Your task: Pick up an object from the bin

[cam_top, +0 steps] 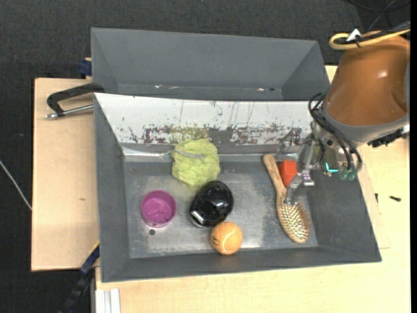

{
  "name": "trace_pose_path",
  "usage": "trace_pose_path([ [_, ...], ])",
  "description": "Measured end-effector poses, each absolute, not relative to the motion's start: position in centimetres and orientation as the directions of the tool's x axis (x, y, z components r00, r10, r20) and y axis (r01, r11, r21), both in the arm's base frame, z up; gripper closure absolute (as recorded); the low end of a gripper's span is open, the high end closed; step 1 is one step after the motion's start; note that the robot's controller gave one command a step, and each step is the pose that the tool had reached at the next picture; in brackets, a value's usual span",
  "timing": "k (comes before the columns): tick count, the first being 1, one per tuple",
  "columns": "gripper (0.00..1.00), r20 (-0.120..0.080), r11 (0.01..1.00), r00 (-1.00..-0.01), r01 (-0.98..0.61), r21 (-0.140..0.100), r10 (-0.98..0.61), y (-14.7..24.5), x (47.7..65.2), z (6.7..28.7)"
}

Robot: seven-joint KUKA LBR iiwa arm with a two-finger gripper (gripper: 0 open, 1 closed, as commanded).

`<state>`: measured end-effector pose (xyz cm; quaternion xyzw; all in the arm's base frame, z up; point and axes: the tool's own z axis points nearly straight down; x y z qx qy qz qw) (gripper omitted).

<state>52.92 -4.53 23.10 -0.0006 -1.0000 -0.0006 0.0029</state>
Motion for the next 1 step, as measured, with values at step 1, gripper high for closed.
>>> trace_pose_path([
  [1, 0.0, -0.003, 1.0, -1.0, 0.0, 0.0, 0.0, -4.52, 53.08, 23.53],
])
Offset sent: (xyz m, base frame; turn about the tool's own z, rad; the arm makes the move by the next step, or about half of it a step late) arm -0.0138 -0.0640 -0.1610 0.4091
